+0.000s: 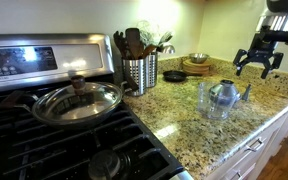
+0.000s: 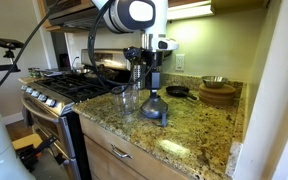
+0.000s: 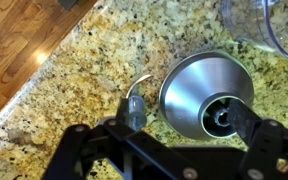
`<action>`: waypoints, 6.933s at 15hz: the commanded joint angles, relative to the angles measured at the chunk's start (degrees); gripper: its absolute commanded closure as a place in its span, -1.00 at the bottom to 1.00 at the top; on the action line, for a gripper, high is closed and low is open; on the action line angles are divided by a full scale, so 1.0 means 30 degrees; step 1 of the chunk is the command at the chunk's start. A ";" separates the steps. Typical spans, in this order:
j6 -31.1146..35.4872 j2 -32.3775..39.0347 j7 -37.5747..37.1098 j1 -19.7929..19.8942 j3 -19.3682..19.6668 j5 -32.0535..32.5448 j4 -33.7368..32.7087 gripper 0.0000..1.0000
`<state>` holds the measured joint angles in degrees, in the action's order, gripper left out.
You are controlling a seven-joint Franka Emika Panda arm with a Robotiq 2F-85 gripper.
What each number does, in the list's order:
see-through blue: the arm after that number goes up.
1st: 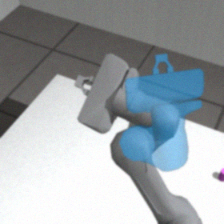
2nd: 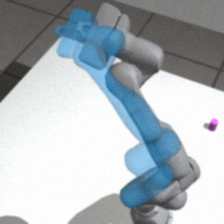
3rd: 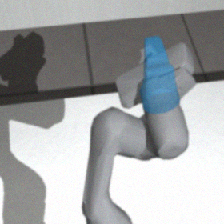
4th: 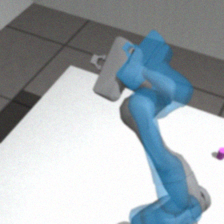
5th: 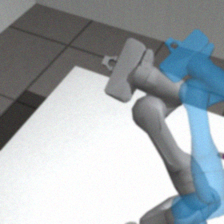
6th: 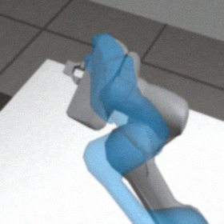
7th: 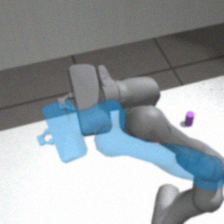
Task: Put the blade in the clear bowl and then cover the bowl with the grey lid
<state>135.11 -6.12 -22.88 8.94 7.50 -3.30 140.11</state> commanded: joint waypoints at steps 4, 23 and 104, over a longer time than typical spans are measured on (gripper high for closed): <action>-0.0275 -0.0249 -0.2290 0.0263 -0.0225 0.1597 -0.1051 -1.00; -0.0030 0.1667 -0.2894 0.0651 0.0596 0.1329 -0.2166 -1.00; -0.1303 -0.5044 -0.1732 0.1059 -0.0547 0.4438 0.0622 0.83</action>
<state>133.40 -15.57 -28.76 11.18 8.01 8.70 139.18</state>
